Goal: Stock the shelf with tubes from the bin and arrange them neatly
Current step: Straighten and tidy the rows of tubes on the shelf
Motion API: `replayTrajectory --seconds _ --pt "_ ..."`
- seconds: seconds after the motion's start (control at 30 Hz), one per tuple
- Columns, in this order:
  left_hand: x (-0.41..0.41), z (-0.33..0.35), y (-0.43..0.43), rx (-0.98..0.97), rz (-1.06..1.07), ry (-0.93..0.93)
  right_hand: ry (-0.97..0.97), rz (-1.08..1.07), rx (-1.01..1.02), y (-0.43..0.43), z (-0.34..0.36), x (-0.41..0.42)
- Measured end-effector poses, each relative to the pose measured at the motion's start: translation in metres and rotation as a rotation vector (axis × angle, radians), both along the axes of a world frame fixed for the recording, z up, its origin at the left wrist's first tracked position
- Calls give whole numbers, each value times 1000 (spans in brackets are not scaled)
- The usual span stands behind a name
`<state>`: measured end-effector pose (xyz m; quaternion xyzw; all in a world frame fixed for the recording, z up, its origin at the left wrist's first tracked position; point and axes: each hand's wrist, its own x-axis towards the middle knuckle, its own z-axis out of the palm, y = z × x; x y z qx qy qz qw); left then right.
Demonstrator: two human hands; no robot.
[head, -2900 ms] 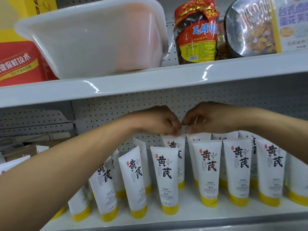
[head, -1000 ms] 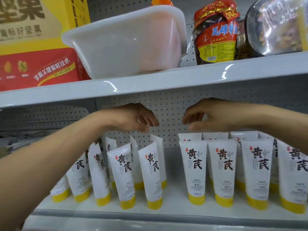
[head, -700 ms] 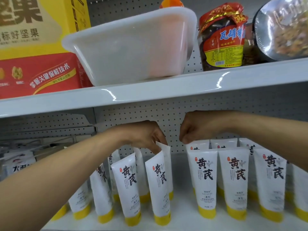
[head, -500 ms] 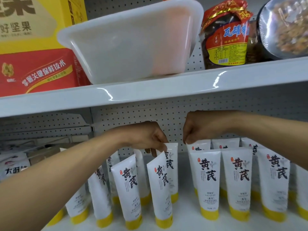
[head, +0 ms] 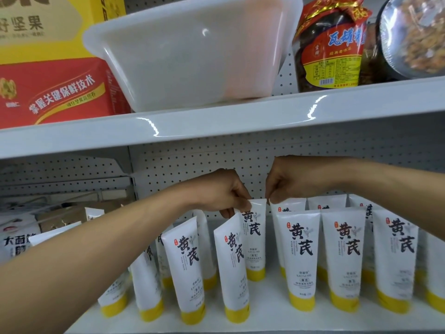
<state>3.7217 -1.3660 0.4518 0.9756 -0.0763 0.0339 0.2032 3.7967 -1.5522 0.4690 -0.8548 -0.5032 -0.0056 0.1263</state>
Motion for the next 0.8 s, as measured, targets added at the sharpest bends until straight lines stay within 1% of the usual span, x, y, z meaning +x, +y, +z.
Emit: replayTrajectory --seconds 0.17,0.43,0.6,0.67,0.73,0.8 --pt "-1 0 -3 17 2 -4 -3 8 1 0 -1 -1" --pt "-1 3 -6 -8 23 24 8 4 -10 -1 0 -4" --pt "-7 9 -6 8 49 12 -3 -18 -47 -1 1 -7" --pt "-13 14 -5 52 69 -46 -4 -26 -36 -4 3 -9" --pt "-25 19 -6 103 109 -173 -35 -19 27 -10 5 -11" --pt "-41 22 -11 64 149 -303 -76 -5 119 -18 7 -14"
